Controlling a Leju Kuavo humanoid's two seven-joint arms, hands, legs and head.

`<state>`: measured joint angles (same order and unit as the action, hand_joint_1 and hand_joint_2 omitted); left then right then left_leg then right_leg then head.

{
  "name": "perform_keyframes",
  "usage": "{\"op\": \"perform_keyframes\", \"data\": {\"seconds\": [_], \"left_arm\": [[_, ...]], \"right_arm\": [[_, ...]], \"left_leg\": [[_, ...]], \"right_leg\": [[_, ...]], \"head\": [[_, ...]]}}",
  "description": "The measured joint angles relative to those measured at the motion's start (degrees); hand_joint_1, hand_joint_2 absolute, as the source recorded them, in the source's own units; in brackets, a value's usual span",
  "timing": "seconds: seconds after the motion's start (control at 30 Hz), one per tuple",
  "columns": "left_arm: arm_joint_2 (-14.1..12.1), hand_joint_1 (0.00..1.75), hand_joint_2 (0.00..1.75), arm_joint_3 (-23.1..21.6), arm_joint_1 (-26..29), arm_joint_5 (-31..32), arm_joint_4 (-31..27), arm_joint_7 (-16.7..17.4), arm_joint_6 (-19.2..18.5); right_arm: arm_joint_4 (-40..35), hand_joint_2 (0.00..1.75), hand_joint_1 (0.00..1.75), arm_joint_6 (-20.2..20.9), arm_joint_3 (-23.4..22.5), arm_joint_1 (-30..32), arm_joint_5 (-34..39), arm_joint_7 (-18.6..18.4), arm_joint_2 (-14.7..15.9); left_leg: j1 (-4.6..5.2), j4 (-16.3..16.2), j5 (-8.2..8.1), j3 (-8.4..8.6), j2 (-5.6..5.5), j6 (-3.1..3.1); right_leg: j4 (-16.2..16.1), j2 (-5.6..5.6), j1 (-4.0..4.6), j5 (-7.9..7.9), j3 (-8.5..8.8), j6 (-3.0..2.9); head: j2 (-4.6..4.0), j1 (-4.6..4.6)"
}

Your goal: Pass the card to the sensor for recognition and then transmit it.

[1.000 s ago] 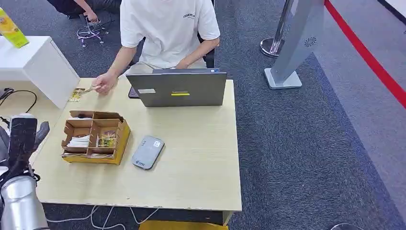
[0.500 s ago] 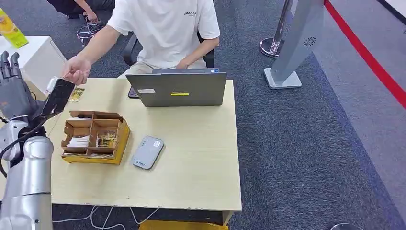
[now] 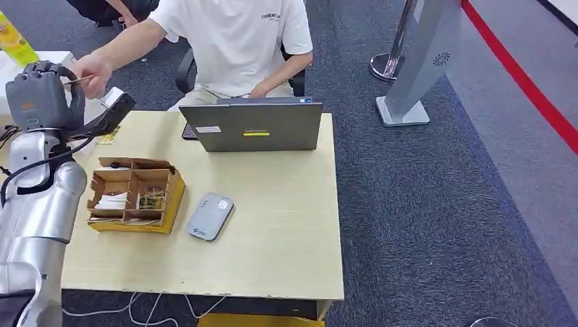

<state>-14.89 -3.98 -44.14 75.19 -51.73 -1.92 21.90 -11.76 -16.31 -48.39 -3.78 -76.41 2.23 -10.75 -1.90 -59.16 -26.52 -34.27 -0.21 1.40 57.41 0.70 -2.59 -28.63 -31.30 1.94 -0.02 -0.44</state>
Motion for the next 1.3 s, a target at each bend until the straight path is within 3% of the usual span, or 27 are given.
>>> {"op": "perform_keyframes", "data": {"seconds": [0.67, 0.9, 0.97, 1.07, 1.23, 1.3], "left_arm": [[-0.2, 1.75, 1.75, -2.6, -2.2, 0.1, 4.6, 0.7, 1.4], [3.0, 1.75, 1.75, -3.1, -0.3, -2.4, 3.9, -0.6, 4.6], [4.2, 1.75, 1.75, -4.1, 4.1, -2.4, -0.9, -0.7, 3.1], [5.8, 1.75, 1.75, -7.7, 11.3, 0.0, -10.3, 1.3, -2.4], [6.3, 1.75, 1.75, -16.8, 19.0, 2.2, -21.3, 5.4, -17.6], [6.4, 1.75, 1.75, -20.7, 21.1, 2.4, -22.4, 6.3, -18.2]], "right_arm": [[0.0, 1.75, 0.0, 0.1, 0.3, -0.1, -0.3, -0.3, 0.4], [0.0, 1.75, 0.0, 0.3, 0.3, -0.1, 0.0, -0.9, 0.5], [0.0, 1.75, 0.0, -0.1, 0.2, -0.1, 0.5, -1.3, 0.5], [0.1, 1.75, 0.0, -0.7, -0.2, -0.1, 1.3, -1.7, 0.4], [0.3, 1.75, 0.0, -1.6, -1.2, 0.1, 2.0, -2.0, 0.3], [0.3, 1.75, 0.0, -1.8, -1.6, 0.1, 2.0, -2.0, 0.3]], "left_leg": [[0.0, 0.0, 0.0, 0.0, -0.01, 0.0], [0.04, 0.0, 0.0, 0.01, -0.01, 0.0], [0.06, 0.0, -0.01, 0.0, 0.0, -0.01], [0.06, 0.0, -0.03, -0.05, -0.01, -0.03], [0.06, 0.0, -0.07, -0.08, -0.02, 0.0], [0.05, 0.0, -0.06, -0.08, -0.01, -0.01]], "right_leg": [[0.0, 0.0, 0.0, 0.0, -0.02, 0.0], [0.0, 0.0, -0.02, 0.02, 0.02, 0.0], [0.0, 0.01, -0.04, 0.01, 0.01, 0.0], [0.0, -0.01, -0.04, -0.01, -0.01, 0.02], [0.0, -0.05, -0.04, -0.01, -0.05, 0.03], [0.0, -0.05, -0.03, -0.01, -0.05, 0.02]], "head": [[0.0, 0.0], [0.0, 0.04], [0.0, 0.0], [0.0, 0.04], [0.0, 0.0], [0.0, 0.0]]}}
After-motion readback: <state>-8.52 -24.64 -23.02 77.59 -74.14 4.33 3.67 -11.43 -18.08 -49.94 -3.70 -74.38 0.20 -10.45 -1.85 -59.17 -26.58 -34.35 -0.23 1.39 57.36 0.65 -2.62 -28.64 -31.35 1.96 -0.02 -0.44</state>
